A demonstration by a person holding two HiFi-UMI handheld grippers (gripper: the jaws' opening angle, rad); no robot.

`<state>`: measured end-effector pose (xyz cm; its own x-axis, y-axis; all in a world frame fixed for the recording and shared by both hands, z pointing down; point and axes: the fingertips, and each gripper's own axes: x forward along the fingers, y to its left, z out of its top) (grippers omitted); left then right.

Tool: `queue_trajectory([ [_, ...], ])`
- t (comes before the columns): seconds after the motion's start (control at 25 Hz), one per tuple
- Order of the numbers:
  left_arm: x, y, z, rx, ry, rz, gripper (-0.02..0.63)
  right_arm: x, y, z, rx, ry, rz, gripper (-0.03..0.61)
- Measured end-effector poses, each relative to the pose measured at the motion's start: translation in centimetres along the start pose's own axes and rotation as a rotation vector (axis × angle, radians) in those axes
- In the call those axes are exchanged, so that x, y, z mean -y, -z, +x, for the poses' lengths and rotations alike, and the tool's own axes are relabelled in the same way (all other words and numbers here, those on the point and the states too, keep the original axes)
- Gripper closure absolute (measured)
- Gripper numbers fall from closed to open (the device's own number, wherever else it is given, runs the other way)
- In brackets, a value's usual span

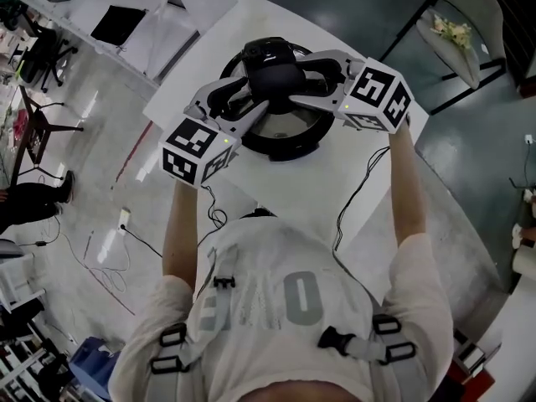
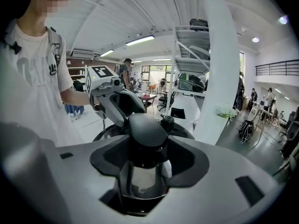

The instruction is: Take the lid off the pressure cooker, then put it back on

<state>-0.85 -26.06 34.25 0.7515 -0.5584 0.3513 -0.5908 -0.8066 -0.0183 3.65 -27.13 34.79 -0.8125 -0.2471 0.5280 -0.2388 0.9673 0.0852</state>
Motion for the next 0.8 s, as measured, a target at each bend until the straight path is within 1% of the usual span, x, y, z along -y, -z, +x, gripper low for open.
queue_trajectory([
  [0.04,0.0,0.0,0.1,-0.004,0.032,0.004,0.402,0.0,-0.1,0.1,-0.006,0.0,-0.008,0.322],
  [0.12,0.0,-0.2,0.2,-0.013,0.071,0.023,0.4,0.0,-0.2,0.6,-0.02,-0.001,-0.026,0.313],
  [0.2,0.2,-0.3,0.6,-0.017,0.082,0.039,0.397,0.0,-0.1,0.9,-0.046,-0.006,-0.04,0.305],
  [0.24,0.3,-0.4,0.7,-0.016,0.08,0.042,0.385,0.0,0.0,0.9,-0.059,-0.006,-0.04,0.307],
  [0.32,0.3,-0.4,0.7,-0.011,0.085,0.045,0.387,0.0,0.1,0.7,-0.07,0.004,-0.035,0.308],
  [0.48,0.0,-0.3,0.7,-0.017,0.165,0.088,0.39,0.1,0.1,0.7,-0.066,0.05,-0.036,0.316],
  [0.6,-0.1,-0.3,0.7,-0.026,0.215,0.101,0.39,-0.1,0.1,0.5,-0.061,0.077,-0.016,0.321],
  [0.8,-1.8,-0.3,0.3,-0.033,0.252,0.109,0.391,-0.8,0.1,-0.4,-0.042,0.11,0.049,0.348],
])
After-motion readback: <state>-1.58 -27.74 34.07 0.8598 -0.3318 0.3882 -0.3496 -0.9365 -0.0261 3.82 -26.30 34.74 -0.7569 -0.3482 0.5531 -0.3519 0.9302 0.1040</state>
